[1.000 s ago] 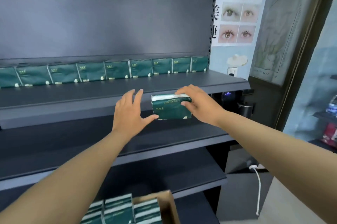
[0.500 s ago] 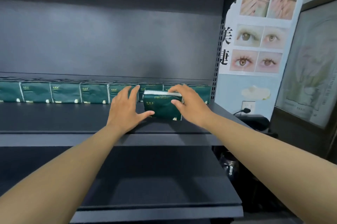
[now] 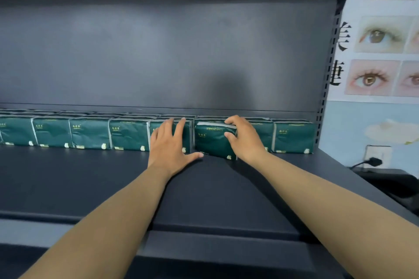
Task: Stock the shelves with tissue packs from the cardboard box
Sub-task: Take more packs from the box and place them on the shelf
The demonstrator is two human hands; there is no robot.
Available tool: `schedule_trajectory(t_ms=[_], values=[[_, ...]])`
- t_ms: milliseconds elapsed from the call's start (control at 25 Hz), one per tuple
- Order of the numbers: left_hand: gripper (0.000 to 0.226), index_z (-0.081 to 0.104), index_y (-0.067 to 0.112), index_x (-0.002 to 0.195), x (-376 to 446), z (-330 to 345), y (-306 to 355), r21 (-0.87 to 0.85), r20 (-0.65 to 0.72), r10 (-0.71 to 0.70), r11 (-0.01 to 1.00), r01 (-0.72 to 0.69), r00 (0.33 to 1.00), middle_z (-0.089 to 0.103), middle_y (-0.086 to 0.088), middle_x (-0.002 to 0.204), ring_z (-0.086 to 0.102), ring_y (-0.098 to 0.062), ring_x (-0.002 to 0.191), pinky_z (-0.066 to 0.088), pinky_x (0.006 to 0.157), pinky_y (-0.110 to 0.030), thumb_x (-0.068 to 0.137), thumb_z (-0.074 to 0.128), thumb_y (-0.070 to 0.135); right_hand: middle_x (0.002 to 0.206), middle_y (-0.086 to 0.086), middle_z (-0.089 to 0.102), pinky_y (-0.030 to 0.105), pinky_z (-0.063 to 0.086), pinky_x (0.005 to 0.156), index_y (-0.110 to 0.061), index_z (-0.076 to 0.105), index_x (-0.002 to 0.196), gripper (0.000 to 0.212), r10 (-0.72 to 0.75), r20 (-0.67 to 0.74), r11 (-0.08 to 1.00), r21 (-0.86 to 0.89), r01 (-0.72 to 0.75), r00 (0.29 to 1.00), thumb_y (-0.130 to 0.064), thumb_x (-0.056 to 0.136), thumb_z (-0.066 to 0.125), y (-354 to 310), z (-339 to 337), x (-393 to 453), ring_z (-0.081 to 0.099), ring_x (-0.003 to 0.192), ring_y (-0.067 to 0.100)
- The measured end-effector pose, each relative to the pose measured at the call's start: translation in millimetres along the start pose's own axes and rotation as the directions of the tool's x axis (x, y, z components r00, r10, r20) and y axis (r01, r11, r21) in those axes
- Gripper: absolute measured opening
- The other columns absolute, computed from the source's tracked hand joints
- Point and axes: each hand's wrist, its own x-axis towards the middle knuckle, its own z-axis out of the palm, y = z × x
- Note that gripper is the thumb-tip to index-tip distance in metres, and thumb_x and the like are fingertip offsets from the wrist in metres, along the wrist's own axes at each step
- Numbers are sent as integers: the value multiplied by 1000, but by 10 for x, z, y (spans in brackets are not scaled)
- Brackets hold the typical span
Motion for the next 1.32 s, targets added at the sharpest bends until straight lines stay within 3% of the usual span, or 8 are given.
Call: schedule_trajectory(t_ms=[120, 320, 800, 1040, 1320], values=[[111, 7, 22, 151, 229, 201, -123, 63, 25, 7, 998, -9, 1000, 14, -8, 154, 7, -23, 144, 4, 117, -40, 68, 53, 80, 124, -1, 46, 21, 30, 97, -17, 51, 120, 30, -39, -22, 998, -39, 39, 999, -18, 91, 58, 107, 287, 272, 37, 123, 16], [110, 13, 23, 150, 435, 426, -213, 100, 10, 56, 993, -57, 998, 31, -3, 141, 19, -20, 137, -2, 117, -42, 66, 53, 81, 143, 0, 31, 37, 32, 106, -16, 46, 128, 46, -179, -62, 948, -277, 155, 982, -28, 87, 61, 253, 468, 291, 19, 134, 16], [107, 25, 23, 146, 425, 388, -227, 117, -75, 93, 990, -84, 993, 39, -3, 134, 27, -21, 134, -1, 117, -43, 62, 58, 80, 129, 5, 43, 40, 40, 97, -14, 46, 126, 48, -258, -57, 859, -471, 202, 964, -33, 85, 58, 169, 438, 265, 35, 121, 24], [98, 31, 23, 144, -55, -176, -285, 32, -99, 50, 998, -47, 994, 38, -4, 135, 27, -21, 133, 1, 115, -40, 67, 63, 73, 129, 10, 44, 42, 40, 95, -10, 45, 127, 53, -257, -9, 774, -600, 200, 966, -38, 84, 58, -206, 229, -130, 37, 120, 29], [94, 32, 22, 143, -1093, -1168, -1152, 53, -42, 99, 994, -97, 994, 39, -4, 135, 29, -22, 132, 13, 115, -40, 70, 57, 75, 130, 7, 43, 42, 40, 97, -13, 47, 127, 50, -283, 16, 824, -507, 252, 959, -36, 85, 59, -1414, 313, -1020, 37, 121, 26]])
